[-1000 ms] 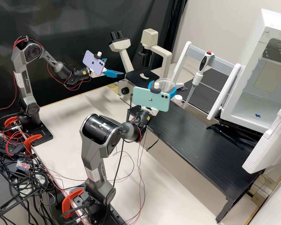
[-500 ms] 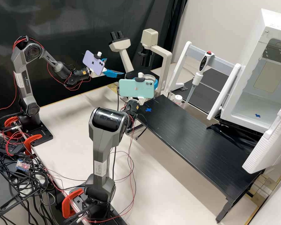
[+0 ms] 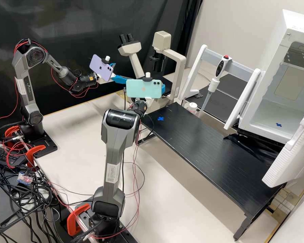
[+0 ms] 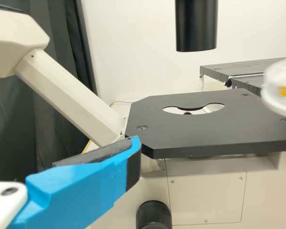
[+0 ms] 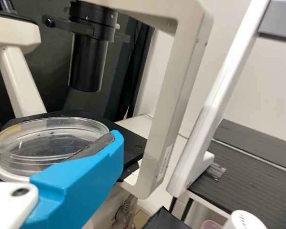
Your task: Move the petri dish to the microscope
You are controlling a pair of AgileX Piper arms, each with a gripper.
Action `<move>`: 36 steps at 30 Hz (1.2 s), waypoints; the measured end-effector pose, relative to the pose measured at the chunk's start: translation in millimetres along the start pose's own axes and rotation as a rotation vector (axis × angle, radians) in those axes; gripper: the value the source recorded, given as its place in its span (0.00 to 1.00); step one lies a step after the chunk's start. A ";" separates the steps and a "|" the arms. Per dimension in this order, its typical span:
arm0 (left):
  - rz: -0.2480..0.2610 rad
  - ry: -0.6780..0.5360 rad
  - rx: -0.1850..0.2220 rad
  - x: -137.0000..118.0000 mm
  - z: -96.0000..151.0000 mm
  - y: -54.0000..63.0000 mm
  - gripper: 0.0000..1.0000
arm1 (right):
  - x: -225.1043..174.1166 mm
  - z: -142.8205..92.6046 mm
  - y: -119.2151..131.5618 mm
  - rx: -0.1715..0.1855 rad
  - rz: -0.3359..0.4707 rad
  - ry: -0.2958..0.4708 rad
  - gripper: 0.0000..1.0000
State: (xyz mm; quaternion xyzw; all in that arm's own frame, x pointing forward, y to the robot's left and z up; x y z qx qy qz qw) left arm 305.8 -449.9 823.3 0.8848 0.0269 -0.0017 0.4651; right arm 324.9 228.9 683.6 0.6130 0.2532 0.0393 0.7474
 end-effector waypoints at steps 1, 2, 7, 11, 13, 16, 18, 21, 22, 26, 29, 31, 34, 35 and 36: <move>0.000 0.000 0.000 0.0 0.0 0.0 1.00 | 5.0 -1.3 -1.8 -0.002 -0.005 -0.007 0.00; 0.000 0.000 0.000 0.0 0.0 0.0 1.00 | 8.1 -2.6 -3.0 -0.003 -0.010 -0.009 0.00; 0.000 0.000 0.000 0.0 0.0 0.0 1.00 | 25.9 -9.6 -11.0 -0.010 -0.067 -0.012 0.00; 0.000 0.000 0.000 0.0 0.0 0.0 1.00 | 39.8 -10.4 -16.5 -0.007 -0.102 -0.020 0.00; 0.000 0.000 0.000 0.0 0.0 0.0 1.00 | 45.3 -10.4 -19.0 -0.006 -0.114 -0.023 0.00; 0.000 0.000 0.000 0.0 0.0 0.0 1.00 | 53.9 -11.2 -20.7 0.001 -0.114 -0.023 0.00; 0.000 0.000 0.000 0.0 0.0 0.0 1.00 | 59.8 -12.6 -21.4 0.013 -0.117 -0.025 0.00; 0.000 0.000 0.000 0.0 0.0 0.0 1.00 | 68.2 -14.8 -23.4 0.030 -0.120 -0.035 0.00; 0.000 0.000 0.000 0.0 0.0 0.0 1.00 | 71.0 -15.8 -23.6 0.032 -0.120 -0.036 0.00; 0.000 0.000 0.000 0.0 0.0 0.0 1.00 | 82.8 -18.8 -23.4 0.028 -0.133 -0.042 0.00; 0.000 0.000 0.000 0.0 0.0 0.0 1.00 | 93.3 -18.1 -23.7 0.031 -0.148 -0.051 0.00; 0.000 0.000 0.000 0.0 0.0 0.0 1.00 | 100.8 -14.0 -23.7 0.062 -0.164 -0.078 0.00; 0.000 0.000 0.000 0.0 0.0 0.0 1.00 | 109.9 -7.1 -22.2 0.100 -0.174 -0.110 0.00; 0.000 0.000 0.000 0.0 0.0 0.0 1.00 | 112.8 -5.9 -22.6 0.108 -0.178 -0.116 0.00; 0.000 0.000 0.000 0.0 0.0 0.0 1.00 | 115.6 -2.2 -22.1 0.114 -0.180 -0.129 0.00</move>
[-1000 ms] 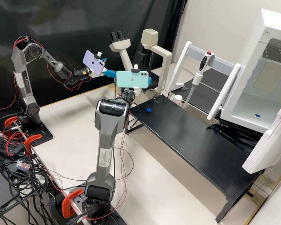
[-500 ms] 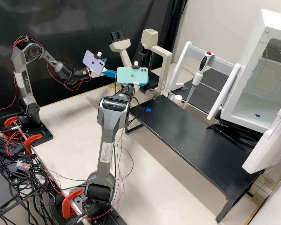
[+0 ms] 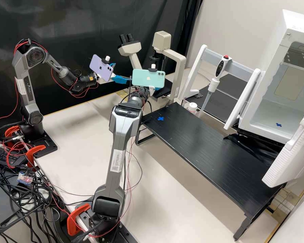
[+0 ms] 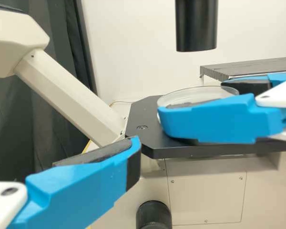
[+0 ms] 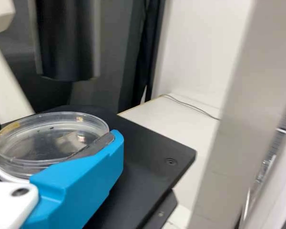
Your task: Move the petri dish to the microscope
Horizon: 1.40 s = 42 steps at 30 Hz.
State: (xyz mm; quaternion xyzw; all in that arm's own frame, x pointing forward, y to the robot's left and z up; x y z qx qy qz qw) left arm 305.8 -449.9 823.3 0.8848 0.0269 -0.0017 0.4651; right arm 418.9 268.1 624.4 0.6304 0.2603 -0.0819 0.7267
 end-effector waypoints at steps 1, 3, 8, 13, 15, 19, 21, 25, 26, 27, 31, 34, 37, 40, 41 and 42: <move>0.000 0.000 0.000 0.0 0.0 0.0 1.00 | 2.7 1.2 0.2 0.000 -0.001 -0.006 0.00; 0.000 0.000 0.000 0.0 0.0 0.0 1.00 | 6.3 4.5 1.8 0.000 -0.003 -0.021 0.00; 0.000 0.000 0.000 0.0 0.0 0.0 1.00 | 13.9 9.3 7.1 0.009 -0.001 -0.037 1.00; 0.000 0.000 0.000 0.0 0.0 0.0 1.00 | 14.5 10.7 6.2 0.013 -0.015 -0.034 1.00; 0.000 0.000 0.000 0.0 0.0 0.0 1.00 | 14.5 9.8 5.2 0.013 -0.027 -0.025 1.00; 0.000 0.000 0.000 0.0 0.0 0.0 1.00 | 14.3 9.0 2.9 -0.007 -0.039 -0.003 1.00; 0.000 0.000 0.000 0.0 0.0 0.0 1.00 | 14.1 9.5 1.1 -0.009 -0.044 0.003 1.00; 0.000 0.000 0.000 0.0 0.0 0.0 1.00 | 10.2 10.7 -2.1 -0.006 -0.063 0.011 1.00; 0.000 0.000 0.000 0.0 0.0 0.0 1.00 | 7.1 9.1 -0.7 0.000 -0.066 0.017 1.00; 0.000 0.000 0.000 0.0 0.0 0.0 1.00 | 5.3 7.8 -1.1 -0.008 -0.071 0.023 1.00; 0.000 0.000 0.000 0.0 0.0 0.0 1.00 | -5.2 3.0 0.8 -0.014 -0.080 0.040 1.00; 0.000 0.000 0.000 0.0 0.0 0.0 1.00 | -13.5 2.3 1.8 -0.011 -0.073 0.056 1.00; 0.000 0.000 0.000 0.0 0.0 0.0 1.00 | -26.4 1.2 2.5 -0.033 -0.073 0.074 1.00; 0.000 0.000 0.000 0.0 0.0 0.0 1.00 | -39.9 1.0 2.4 -0.045 -0.075 0.083 1.00; 0.000 0.000 0.000 0.0 0.0 0.0 1.00 | -44.7 1.5 2.7 -0.040 -0.074 0.084 1.00; 0.000 0.000 0.000 0.0 0.0 0.0 1.00 | -49.5 1.1 2.7 -0.040 -0.069 0.090 1.00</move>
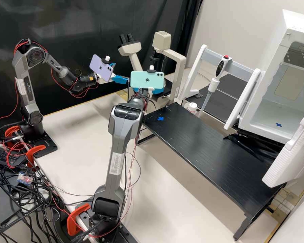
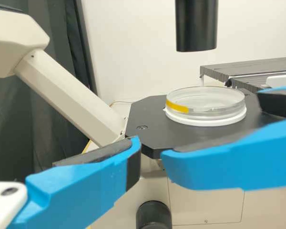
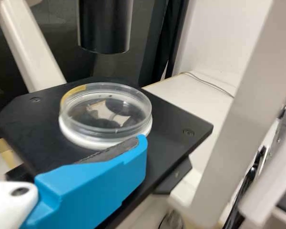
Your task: Move the petri dish to the microscope
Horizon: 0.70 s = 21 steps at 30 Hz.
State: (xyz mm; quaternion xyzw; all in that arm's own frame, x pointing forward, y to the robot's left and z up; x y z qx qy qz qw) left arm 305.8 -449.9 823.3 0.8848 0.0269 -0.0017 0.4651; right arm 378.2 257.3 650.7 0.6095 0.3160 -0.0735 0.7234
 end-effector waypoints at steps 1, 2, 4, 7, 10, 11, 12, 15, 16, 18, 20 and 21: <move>0.000 0.000 0.000 0.0 0.0 0.0 1.00 | -3.5 -0.8 1.0 0.000 0.005 0.004 1.00; 0.000 0.000 0.000 0.0 0.0 0.0 1.00 | -8.8 0.2 0.0 0.000 0.008 0.006 1.00; 0.000 0.000 0.000 0.0 0.0 0.0 1.00 | -19.5 -0.1 0.6 0.000 0.026 0.019 1.00; 0.000 0.000 0.000 0.0 0.0 0.0 1.00 | -36.2 -0.7 1.7 -0.001 0.061 0.045 1.00; 0.000 0.000 0.000 0.0 0.0 0.0 1.00 | -63.0 -2.9 3.2 -0.024 0.119 0.103 1.00; 0.000 0.000 0.000 0.0 0.0 0.0 1.00 | -69.0 -3.1 3.5 -0.024 0.133 0.115 1.00; 0.000 0.000 0.000 0.0 0.0 0.0 1.00 | -81.8 -3.8 3.9 -0.029 0.163 0.142 1.00; 0.000 0.000 0.000 0.0 0.0 0.0 1.00 | -111.6 -3.0 6.0 -0.039 0.238 0.203 1.00; 0.000 0.000 0.000 0.0 0.0 0.0 1.00 | -121.0 -1.4 7.3 -0.044 0.265 0.219 1.00; 0.000 0.000 0.000 0.0 0.0 0.0 1.00 | -146.2 5.6 11.1 -0.058 0.347 0.257 1.00; 0.000 0.000 0.000 0.0 0.0 0.0 1.00 | -164.8 14.0 13.7 -0.066 0.413 0.271 1.00; 0.000 0.000 0.000 0.0 0.0 0.0 1.00 | -175.5 20.6 14.6 -0.075 0.453 0.272 1.00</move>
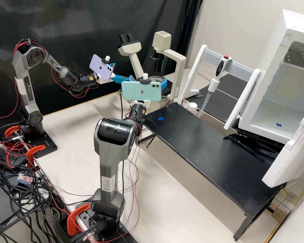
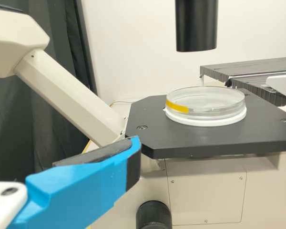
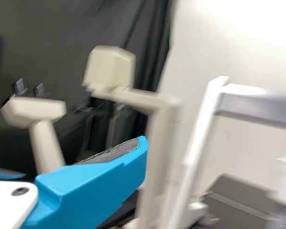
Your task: Move the petri dish to the microscope
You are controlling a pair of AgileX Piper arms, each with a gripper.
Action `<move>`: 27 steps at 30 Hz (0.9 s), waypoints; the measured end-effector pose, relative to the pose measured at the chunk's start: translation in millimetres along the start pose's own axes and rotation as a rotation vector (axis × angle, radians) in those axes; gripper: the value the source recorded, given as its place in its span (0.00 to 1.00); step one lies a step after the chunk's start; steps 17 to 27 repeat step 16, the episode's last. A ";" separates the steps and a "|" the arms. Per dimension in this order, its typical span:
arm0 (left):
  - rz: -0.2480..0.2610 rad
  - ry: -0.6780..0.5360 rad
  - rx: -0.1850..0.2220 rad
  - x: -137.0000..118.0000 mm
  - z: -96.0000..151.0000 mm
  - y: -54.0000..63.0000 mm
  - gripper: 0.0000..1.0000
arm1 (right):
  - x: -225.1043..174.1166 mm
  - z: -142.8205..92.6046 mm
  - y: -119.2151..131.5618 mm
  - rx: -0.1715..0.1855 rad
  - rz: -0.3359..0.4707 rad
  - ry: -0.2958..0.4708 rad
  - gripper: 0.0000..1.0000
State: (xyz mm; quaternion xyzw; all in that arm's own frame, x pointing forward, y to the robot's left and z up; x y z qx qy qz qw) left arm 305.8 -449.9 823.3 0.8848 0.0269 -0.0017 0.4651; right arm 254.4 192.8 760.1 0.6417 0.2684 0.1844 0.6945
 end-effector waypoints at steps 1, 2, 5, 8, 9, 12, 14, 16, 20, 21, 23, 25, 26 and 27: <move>0.000 0.000 0.000 0.0 0.0 0.0 1.00 | -5.0 2.7 1.8 -0.009 0.010 -0.006 1.00; 0.000 0.000 0.000 0.0 0.0 0.0 1.00 | -13.5 7.3 6.5 -0.024 0.041 -0.012 1.00; 0.000 0.000 0.000 0.0 0.0 0.0 1.00 | -35.1 23.3 10.0 -0.042 0.064 -0.070 1.00; 0.000 0.000 0.000 0.0 0.0 0.0 1.00 | -54.6 42.2 11.7 -0.034 0.081 -0.189 1.00; 0.000 0.000 0.000 0.0 0.0 0.0 1.00 | -60.0 48.6 13.5 -0.030 0.095 -0.231 1.00; 0.000 0.000 0.000 0.0 0.0 0.0 1.00 | -79.2 69.2 17.3 -0.025 0.124 -0.360 1.00; 0.000 0.000 0.000 0.0 0.0 0.0 1.00 | -88.6 79.1 20.8 -0.012 0.140 -0.410 1.00; 0.000 0.000 0.000 0.0 0.0 0.0 1.00 | -97.9 88.3 24.6 0.014 0.159 -0.454 1.00; 0.000 0.000 0.000 0.0 0.0 0.0 1.00 | -97.9 88.3 24.6 0.014 0.159 -0.454 1.00; 0.000 0.000 0.000 0.0 0.0 0.0 1.00 | -97.9 88.3 24.6 0.014 0.159 -0.454 1.00; 0.000 0.000 0.000 0.0 0.0 0.0 1.00 | -97.9 88.3 24.6 0.014 0.159 -0.454 1.00; 0.000 0.000 0.000 0.0 0.0 0.0 1.00 | -97.9 88.3 24.6 0.014 0.159 -0.454 1.00; 0.000 0.000 0.000 0.0 0.0 0.0 1.00 | -97.9 88.3 24.6 0.014 0.159 -0.454 1.00; 0.000 0.000 0.000 0.0 0.0 0.0 1.00 | -97.9 88.3 24.6 0.014 0.159 -0.454 1.00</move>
